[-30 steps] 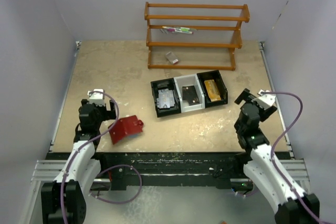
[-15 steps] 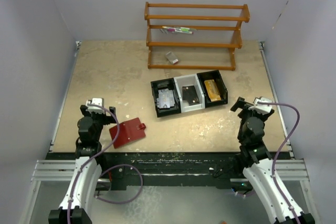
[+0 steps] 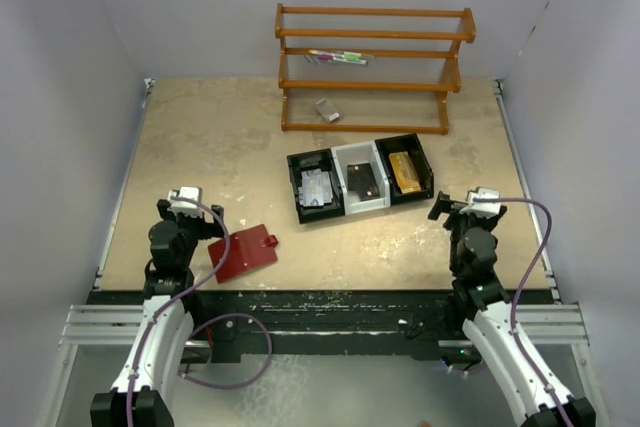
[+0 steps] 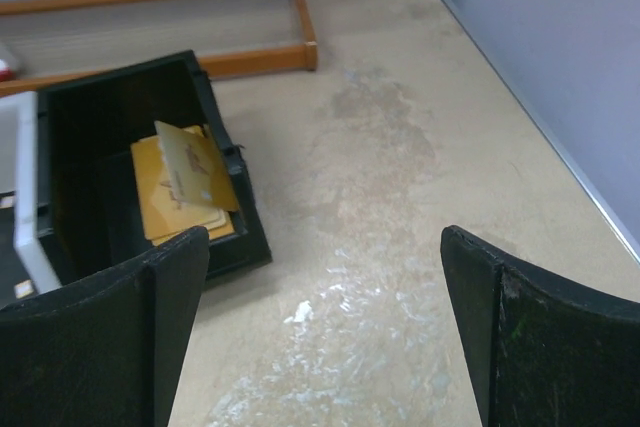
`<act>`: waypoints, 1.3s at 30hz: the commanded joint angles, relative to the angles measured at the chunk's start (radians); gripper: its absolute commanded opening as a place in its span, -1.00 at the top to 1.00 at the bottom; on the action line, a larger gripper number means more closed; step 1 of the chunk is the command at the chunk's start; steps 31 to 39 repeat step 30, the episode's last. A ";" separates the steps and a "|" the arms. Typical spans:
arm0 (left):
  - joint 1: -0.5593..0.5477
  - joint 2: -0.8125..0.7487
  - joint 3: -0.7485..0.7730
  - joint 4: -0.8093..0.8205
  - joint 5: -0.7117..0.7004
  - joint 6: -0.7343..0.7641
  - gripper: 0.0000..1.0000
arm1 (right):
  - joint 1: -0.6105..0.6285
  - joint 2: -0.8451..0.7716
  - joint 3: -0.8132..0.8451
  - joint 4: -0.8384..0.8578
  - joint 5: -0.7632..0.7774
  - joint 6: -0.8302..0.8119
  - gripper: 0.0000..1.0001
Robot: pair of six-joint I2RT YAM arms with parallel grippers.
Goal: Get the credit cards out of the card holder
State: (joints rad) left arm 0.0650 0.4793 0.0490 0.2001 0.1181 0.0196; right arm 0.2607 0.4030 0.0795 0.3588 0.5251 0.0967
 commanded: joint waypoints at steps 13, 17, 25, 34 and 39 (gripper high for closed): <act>0.002 0.000 0.011 0.050 0.023 0.013 -0.98 | -0.011 -0.211 -0.063 -0.009 -0.069 -0.041 -1.00; 0.003 -0.001 0.008 0.049 0.023 0.013 -0.98 | -0.011 -0.185 -0.061 0.022 -0.103 -0.106 -0.99; 0.002 0.013 0.011 0.058 0.029 0.017 -0.98 | -0.011 -0.149 -0.056 0.030 -0.136 -0.069 -1.00; 0.002 0.014 0.012 0.057 0.032 0.017 -0.98 | -0.011 -0.127 -0.052 0.044 -0.136 -0.068 -0.99; 0.002 0.014 0.012 0.057 0.032 0.017 -0.98 | -0.011 -0.127 -0.052 0.044 -0.136 -0.068 -0.99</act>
